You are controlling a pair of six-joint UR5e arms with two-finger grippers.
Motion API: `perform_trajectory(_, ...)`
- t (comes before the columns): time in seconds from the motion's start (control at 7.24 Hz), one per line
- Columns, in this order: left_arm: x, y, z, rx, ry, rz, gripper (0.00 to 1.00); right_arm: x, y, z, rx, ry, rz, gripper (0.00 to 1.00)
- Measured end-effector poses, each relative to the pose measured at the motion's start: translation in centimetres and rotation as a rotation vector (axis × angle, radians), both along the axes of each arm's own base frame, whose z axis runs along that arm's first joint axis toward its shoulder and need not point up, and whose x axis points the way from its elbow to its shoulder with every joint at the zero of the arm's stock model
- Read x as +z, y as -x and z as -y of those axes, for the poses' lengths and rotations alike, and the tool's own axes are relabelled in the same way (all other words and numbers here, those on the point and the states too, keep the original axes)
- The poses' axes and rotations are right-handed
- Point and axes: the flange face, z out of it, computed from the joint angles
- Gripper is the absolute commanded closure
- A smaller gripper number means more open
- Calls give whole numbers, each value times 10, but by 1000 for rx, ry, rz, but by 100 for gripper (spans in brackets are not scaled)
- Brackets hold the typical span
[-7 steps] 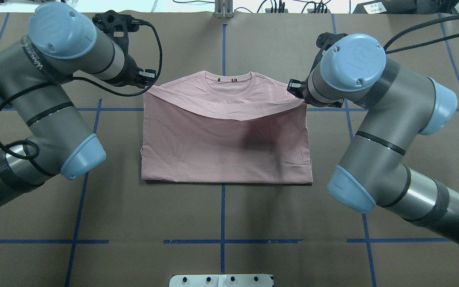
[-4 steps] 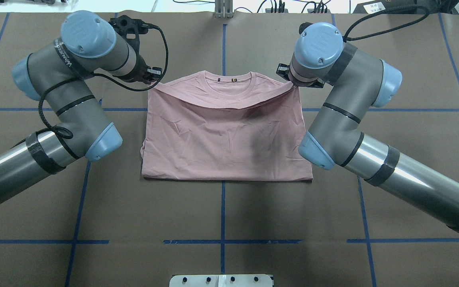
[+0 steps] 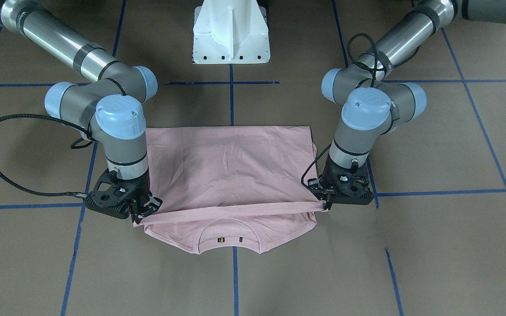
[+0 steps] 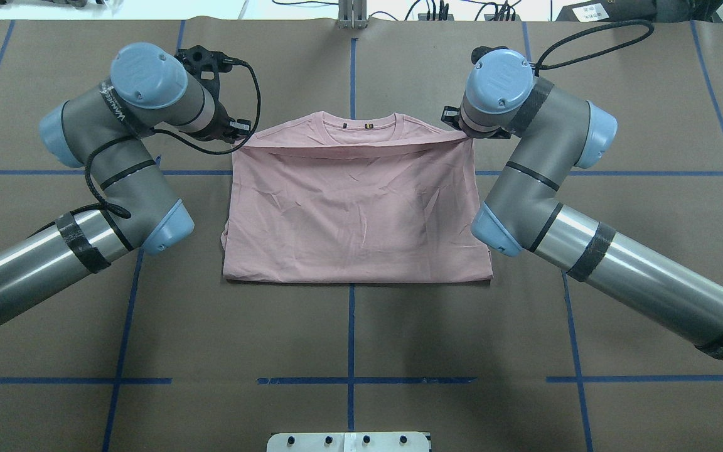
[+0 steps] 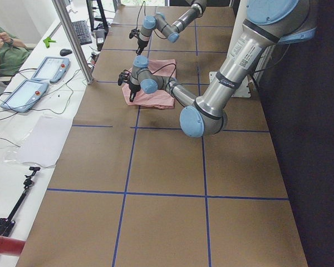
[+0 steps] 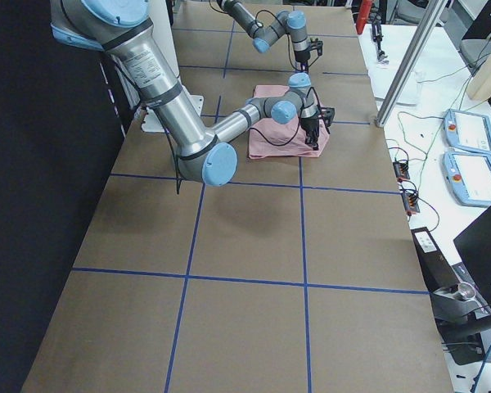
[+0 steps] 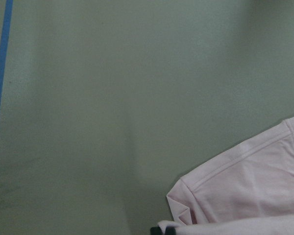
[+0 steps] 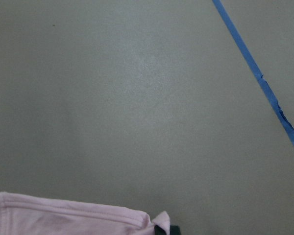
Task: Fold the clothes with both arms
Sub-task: 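Lay the hem near the collar and open both grippers, then lower the left gripper to the folded shirt's side while the right gripper withdraws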
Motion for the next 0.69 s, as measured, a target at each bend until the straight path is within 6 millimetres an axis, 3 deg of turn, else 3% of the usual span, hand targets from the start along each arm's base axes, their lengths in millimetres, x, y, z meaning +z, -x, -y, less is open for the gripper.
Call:
perform_trajectory(0.28,6,8,-9,32,-59,-12,0,5,-2,0,-56,-36,-27,0)
perform_trajectory(0.41,13,22,-24,44,-101,-40,0,3,-9,3,-99,-74,-34,0)
perform_trajectory(0.69,18,42,-58,50,-131,-91,0,25,-40,6,-178,-130,43,0)
